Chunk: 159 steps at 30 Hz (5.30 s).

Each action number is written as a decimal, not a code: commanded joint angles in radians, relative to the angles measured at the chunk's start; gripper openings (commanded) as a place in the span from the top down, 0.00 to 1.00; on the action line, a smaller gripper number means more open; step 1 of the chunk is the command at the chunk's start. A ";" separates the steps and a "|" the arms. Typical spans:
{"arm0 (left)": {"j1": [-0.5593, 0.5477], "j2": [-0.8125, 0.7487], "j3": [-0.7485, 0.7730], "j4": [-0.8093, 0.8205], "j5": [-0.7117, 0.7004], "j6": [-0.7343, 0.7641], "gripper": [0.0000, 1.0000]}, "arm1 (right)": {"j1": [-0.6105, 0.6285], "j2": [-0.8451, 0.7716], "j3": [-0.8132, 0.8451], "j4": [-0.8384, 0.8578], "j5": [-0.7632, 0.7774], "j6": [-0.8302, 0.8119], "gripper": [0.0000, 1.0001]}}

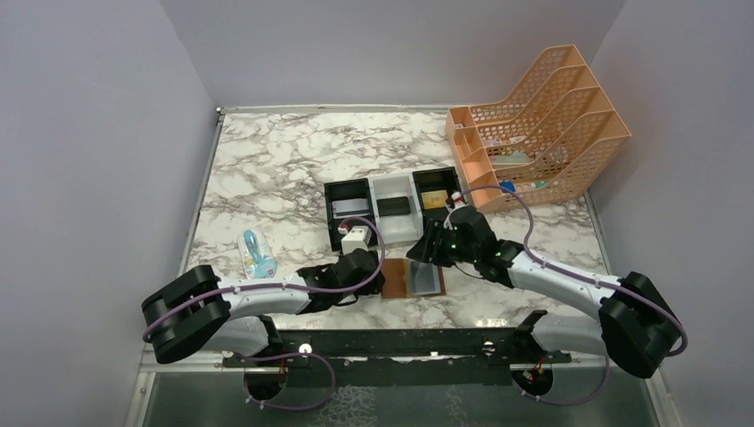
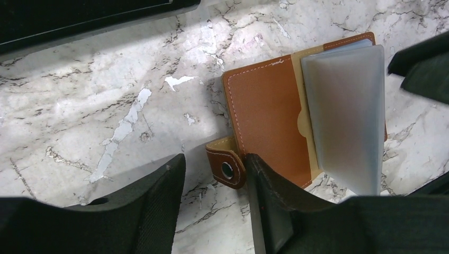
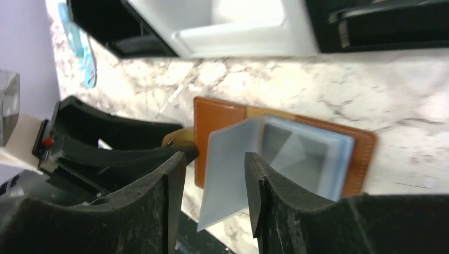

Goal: Take the credit cards out of the card holder

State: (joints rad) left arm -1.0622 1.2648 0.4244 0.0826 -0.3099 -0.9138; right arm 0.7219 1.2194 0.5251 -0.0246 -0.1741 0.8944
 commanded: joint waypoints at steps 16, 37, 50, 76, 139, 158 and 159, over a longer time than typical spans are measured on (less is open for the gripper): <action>0.002 0.047 0.052 -0.006 0.068 0.079 0.69 | -0.022 0.012 -0.005 -0.223 0.109 -0.072 0.54; 0.002 0.092 0.076 0.001 0.104 0.108 0.78 | -0.024 0.026 -0.077 0.079 -0.183 0.027 0.56; 0.002 0.066 0.066 -0.008 0.103 0.110 0.81 | -0.024 -0.046 -0.098 0.134 -0.222 0.077 0.56; 0.002 0.005 0.074 -0.058 0.085 0.099 0.75 | -0.022 0.169 -0.035 0.251 -0.382 0.045 0.55; -0.009 0.156 0.258 -0.215 0.139 0.192 0.63 | -0.021 0.095 -0.080 0.142 -0.250 -0.052 0.63; -0.012 0.222 0.237 -0.194 0.120 0.188 0.70 | -0.021 0.144 -0.052 0.012 -0.117 -0.059 0.64; -0.012 0.227 0.236 -0.194 0.121 0.188 0.70 | -0.021 0.141 -0.054 0.015 -0.117 -0.057 0.64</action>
State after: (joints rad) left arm -1.0691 1.4708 0.6781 -0.1219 -0.1833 -0.7238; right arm 0.6949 1.3548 0.4572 0.0414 -0.3477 0.8539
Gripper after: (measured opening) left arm 0.308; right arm 0.365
